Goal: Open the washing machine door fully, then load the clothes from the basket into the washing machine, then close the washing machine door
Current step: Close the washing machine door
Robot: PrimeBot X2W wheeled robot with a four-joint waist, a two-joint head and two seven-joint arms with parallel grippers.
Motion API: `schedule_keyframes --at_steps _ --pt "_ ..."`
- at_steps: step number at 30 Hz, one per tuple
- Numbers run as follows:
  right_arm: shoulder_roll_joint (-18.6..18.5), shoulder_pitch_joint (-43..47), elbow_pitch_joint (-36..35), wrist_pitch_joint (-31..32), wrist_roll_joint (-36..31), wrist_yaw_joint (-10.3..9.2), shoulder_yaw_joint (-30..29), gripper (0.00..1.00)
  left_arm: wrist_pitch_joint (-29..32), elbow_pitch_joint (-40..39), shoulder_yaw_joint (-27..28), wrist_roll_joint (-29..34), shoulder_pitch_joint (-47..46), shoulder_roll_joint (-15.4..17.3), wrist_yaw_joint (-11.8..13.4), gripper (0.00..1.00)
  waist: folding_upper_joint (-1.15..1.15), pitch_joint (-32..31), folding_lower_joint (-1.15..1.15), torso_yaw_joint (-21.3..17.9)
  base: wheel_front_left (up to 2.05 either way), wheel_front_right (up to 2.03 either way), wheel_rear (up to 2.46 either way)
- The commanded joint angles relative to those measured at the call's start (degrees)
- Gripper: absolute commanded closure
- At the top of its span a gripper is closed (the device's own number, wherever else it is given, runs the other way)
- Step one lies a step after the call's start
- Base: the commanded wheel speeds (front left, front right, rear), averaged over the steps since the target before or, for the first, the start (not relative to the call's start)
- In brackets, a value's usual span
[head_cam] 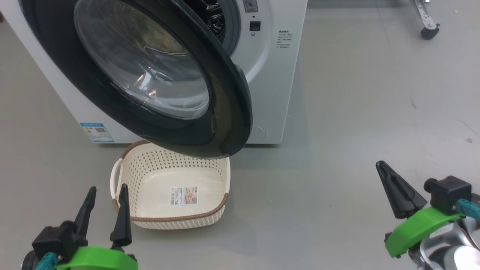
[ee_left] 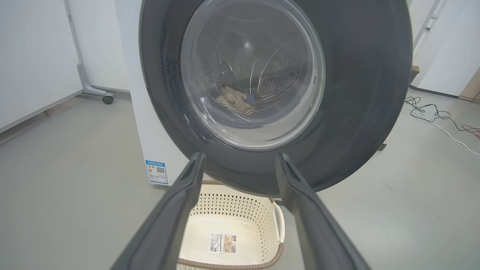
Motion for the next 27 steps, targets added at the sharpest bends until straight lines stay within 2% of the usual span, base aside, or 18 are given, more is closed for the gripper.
schedule_keyframes --at_steps 1,6,13,20,21,27 --pt "-1.7 -3.4 -2.6 -0.3 0.1 -0.02 1.2 1.00 -0.3 -1.3 1.9 0.4 -2.9 1.4 5.6 0.00 0.00 0.0 0.00 0.7 0.00 0.00 0.00" --pt "-3.4 -6.4 -5.0 0.5 -0.2 -0.02 5.4 1.00 -0.7 -0.9 1.7 0.4 -3.1 1.4 5.3 0.00 0.00 -0.4 0.00 2.5 0.00 0.00 0.00" --pt "-5.5 -13.1 -5.2 2.5 2.6 -0.02 15.8 1.00 -1.0 -0.3 1.1 0.0 -3.4 1.0 5.0 0.00 0.00 -0.9 0.00 6.7 0.00 0.00 0.00" --pt "-6.2 -19.6 0.3 3.8 5.8 -0.02 22.2 1.00 -1.5 0.2 0.5 0.0 -4.5 0.3 4.6 0.00 0.00 -0.7 0.00 11.9 0.00 0.00 0.00" --pt "-6.6 -21.3 2.7 3.9 6.4 -0.02 23.5 1.00 -1.7 0.4 0.5 -0.1 -4.8 0.1 4.6 0.00 0.00 -0.5 0.00 13.6 0.00 0.00 0.00" --pt "-6.6 -25.5 11.0 2.8 8.9 -0.02 25.9 1.00 -2.3 0.8 0.3 -0.7 -5.6 -0.7 4.1 0.00 0.00 0.3 0.00 17.9 0.00 0.00 0.00"
